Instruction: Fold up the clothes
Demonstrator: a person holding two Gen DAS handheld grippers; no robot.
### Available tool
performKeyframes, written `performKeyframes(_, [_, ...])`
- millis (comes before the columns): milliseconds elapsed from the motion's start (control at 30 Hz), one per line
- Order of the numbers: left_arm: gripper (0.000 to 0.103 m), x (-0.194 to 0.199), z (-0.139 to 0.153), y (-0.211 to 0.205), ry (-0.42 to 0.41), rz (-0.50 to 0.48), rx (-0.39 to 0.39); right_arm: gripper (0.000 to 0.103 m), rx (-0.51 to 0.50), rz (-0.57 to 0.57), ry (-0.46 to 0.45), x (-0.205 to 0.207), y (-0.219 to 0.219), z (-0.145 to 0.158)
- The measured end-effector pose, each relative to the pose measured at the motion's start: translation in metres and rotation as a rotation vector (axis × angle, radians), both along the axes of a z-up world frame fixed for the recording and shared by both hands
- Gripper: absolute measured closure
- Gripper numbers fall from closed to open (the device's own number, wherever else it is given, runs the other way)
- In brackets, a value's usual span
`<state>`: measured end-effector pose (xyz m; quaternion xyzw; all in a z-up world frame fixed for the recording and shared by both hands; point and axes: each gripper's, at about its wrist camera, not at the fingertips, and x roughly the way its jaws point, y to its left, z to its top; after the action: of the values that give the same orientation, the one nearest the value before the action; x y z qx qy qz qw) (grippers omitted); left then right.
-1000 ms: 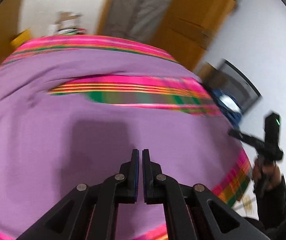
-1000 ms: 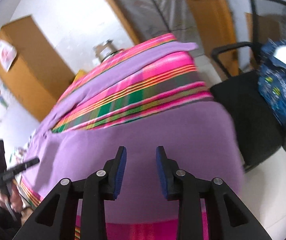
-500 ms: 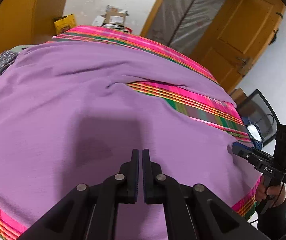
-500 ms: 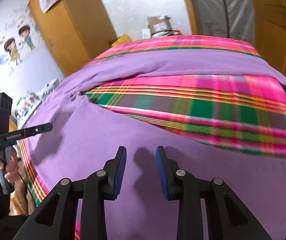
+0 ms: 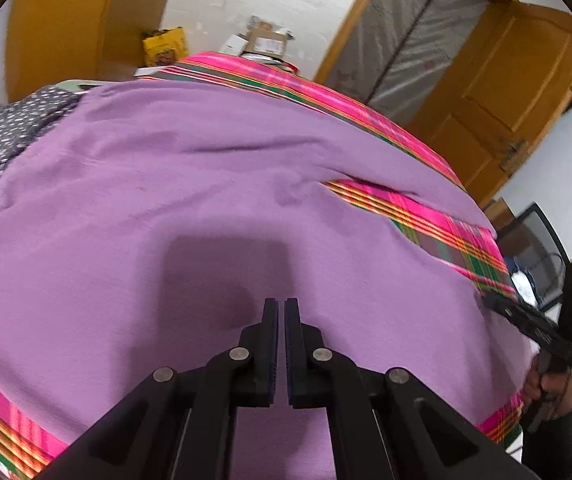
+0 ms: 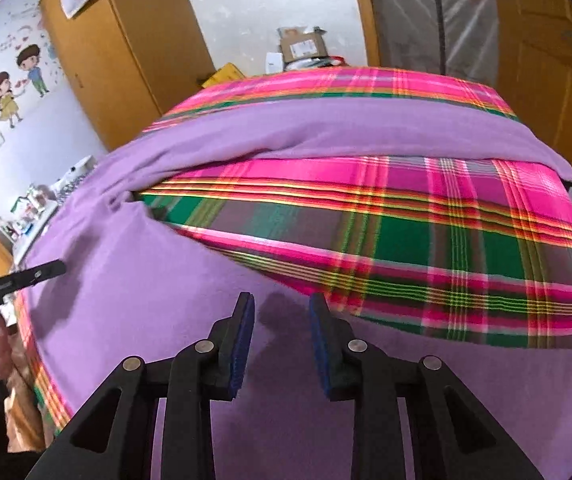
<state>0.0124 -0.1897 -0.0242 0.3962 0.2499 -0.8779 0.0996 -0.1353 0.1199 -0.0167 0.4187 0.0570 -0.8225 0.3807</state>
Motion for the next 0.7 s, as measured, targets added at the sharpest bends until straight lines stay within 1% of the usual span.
performKeyframes(167, [0.101, 0.008, -0.004, -0.027, -0.009, 0.081, -0.003, 0.073, -0.022, 0.054, -0.018, 0.015, -0.005, 0.003])
performKeyframes(367, [0.101, 0.022, -0.010, -0.057, -0.029, 0.167, -0.008, 0.073, -0.009, 0.085, -0.054, 0.016, -0.019, -0.005])
performKeyframes(467, [0.101, 0.026, -0.012, -0.072, -0.047, 0.202, -0.009, 0.073, -0.010, 0.095, -0.057, 0.017, -0.025, -0.005])
performKeyframes(633, [0.101, 0.026, 0.008, -0.091, -0.029, 0.212, -0.081, 0.073, -0.023, 0.115, -0.063, 0.017, -0.034, -0.001])
performKeyframes(700, [0.100, 0.017, 0.016, -0.104, -0.026, 0.204, -0.108, 0.073, -0.025, 0.123, -0.065, 0.018, -0.038, -0.001])
